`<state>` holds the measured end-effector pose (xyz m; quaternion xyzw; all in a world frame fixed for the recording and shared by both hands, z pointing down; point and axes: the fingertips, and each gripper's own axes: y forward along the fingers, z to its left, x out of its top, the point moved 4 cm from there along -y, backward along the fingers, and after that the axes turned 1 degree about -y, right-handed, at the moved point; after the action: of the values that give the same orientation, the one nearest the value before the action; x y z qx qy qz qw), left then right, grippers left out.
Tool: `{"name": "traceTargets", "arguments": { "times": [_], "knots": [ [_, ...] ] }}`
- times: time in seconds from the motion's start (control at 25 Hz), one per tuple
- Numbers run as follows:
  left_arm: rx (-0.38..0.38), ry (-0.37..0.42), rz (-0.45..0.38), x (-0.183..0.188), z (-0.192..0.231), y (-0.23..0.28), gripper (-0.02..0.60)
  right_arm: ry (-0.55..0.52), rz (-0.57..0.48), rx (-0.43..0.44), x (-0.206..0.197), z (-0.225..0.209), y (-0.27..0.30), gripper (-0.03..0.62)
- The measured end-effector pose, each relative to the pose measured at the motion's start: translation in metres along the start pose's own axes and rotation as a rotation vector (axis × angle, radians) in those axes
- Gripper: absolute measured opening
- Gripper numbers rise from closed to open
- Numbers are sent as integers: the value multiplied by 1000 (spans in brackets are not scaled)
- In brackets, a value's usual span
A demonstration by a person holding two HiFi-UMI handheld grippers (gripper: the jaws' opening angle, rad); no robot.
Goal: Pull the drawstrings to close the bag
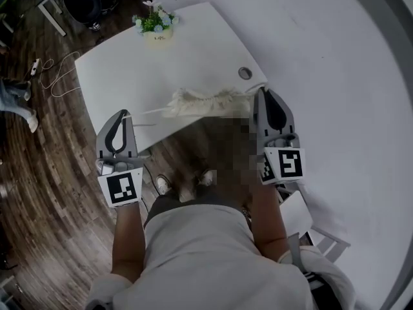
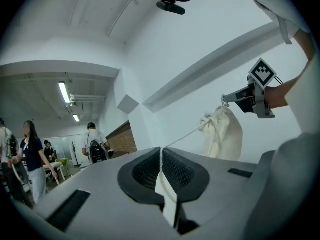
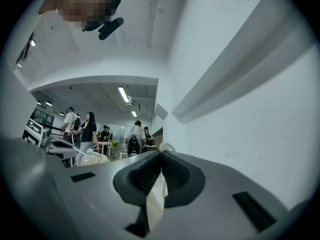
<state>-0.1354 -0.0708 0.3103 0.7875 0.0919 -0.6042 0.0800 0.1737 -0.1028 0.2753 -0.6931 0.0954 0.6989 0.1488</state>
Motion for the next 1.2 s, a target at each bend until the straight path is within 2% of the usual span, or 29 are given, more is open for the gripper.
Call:
{"name": "traceTargets", "arguments": {
  "times": [0.32, 0.6, 0.72, 1.0, 1.2],
  "knots": [
    [17, -126, -64, 9, 13, 3, 17, 52, -34, -12, 8, -12, -2, 38],
    [63, -160, -81, 7, 29, 10, 17, 145, -53, -20, 5, -27, 5, 38],
    [89, -175, -91, 9, 38, 11, 17, 143, -66, -18, 10, -29, 8, 38],
    [123, -311, -163, 12, 62, 7, 17, 185, -101, 10, 17, -30, 12, 38],
    [120, -349, -165, 13, 68, 11, 17, 236, -134, 5, 21, -37, 14, 37]
  ]
}}
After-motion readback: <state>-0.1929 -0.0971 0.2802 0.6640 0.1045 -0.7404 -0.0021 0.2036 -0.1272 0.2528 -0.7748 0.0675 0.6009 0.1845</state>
